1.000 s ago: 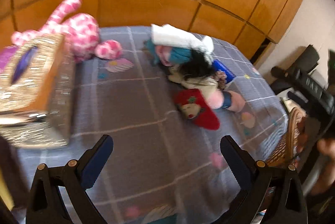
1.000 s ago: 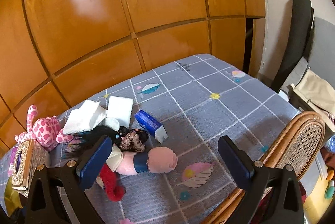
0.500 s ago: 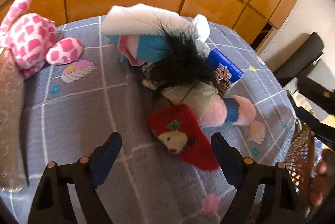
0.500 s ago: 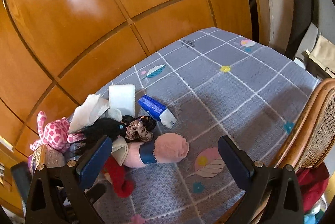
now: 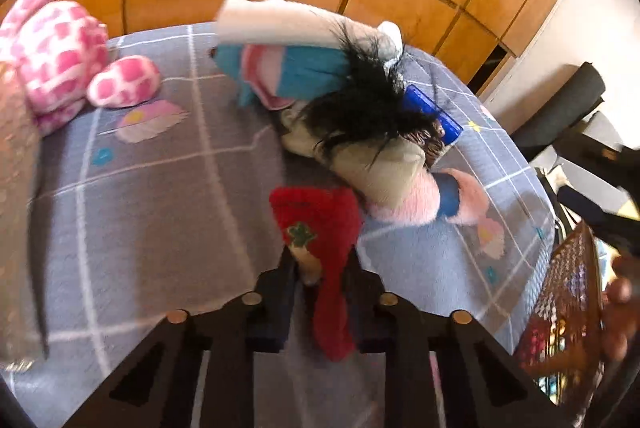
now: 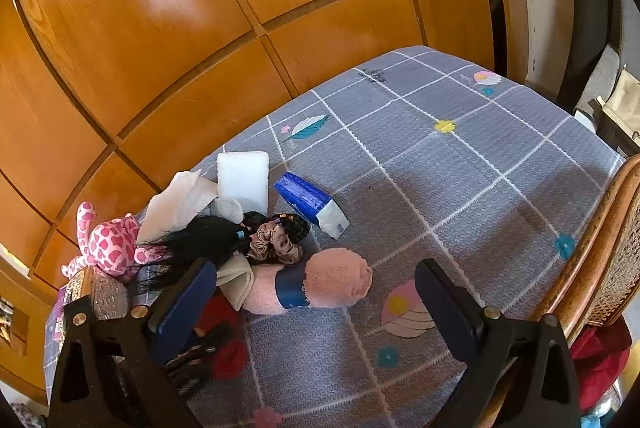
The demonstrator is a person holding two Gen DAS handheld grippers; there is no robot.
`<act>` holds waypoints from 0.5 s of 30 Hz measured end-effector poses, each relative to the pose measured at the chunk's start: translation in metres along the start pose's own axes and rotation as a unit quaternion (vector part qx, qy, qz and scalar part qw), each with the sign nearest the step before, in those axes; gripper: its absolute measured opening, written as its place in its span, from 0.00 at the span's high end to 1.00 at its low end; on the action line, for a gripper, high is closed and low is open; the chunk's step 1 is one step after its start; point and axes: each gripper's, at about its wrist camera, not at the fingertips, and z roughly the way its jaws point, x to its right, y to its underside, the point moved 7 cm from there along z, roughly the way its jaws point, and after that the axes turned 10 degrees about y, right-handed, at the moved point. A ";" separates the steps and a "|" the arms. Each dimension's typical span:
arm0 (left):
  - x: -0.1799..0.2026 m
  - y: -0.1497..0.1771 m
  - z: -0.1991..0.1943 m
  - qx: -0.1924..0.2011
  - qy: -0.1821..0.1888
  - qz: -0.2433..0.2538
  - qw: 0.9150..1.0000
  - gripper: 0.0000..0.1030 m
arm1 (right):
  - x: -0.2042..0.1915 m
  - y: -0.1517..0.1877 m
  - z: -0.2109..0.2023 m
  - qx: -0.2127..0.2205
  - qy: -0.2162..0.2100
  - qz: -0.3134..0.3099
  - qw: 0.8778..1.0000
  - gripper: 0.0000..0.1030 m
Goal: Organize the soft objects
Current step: 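Grasp the red stocking plush with the left tool while the right tool approaches the pile, then grasp the white cloth with the right tool while the left tool holds the red plush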
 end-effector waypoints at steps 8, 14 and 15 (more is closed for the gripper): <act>-0.015 0.046 -0.040 0.011 -0.001 0.002 1.000 0.84 | -0.008 0.002 0.000 -0.004 0.025 -0.040 0.999 0.10; -0.022 0.059 -0.045 0.017 0.014 -0.001 1.000 0.84 | -0.056 0.010 0.002 -0.010 0.016 -0.135 0.991 0.10; -0.021 0.055 -0.043 0.018 0.014 -0.003 1.000 0.84 | -0.068 0.012 0.002 -0.006 0.013 -0.157 0.988 0.10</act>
